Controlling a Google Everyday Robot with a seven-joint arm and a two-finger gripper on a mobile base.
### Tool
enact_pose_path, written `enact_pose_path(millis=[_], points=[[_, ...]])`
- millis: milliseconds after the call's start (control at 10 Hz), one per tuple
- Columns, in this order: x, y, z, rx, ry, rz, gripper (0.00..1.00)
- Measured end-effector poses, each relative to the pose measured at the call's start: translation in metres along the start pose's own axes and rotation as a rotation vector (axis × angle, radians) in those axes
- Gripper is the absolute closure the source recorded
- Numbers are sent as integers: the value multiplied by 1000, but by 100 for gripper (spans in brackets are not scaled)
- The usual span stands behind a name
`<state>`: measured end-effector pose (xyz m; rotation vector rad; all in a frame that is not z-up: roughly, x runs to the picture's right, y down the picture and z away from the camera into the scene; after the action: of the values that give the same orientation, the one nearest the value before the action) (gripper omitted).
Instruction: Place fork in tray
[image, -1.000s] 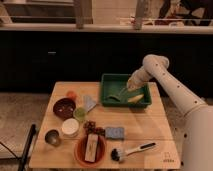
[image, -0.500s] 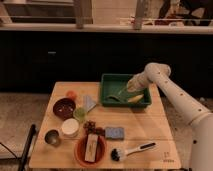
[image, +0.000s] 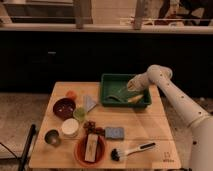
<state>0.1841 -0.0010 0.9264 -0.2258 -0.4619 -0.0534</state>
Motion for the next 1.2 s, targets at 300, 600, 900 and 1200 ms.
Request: enact_pose_path(millis=[300, 600, 900, 1200], points=[[0, -4, 5, 6, -8, 14, 20], [-6, -9, 12, 6, -23, 5, 20], [-8, -16, 6, 22, -24, -5, 20], [-13, -23, -1, 34, -19, -18, 20]])
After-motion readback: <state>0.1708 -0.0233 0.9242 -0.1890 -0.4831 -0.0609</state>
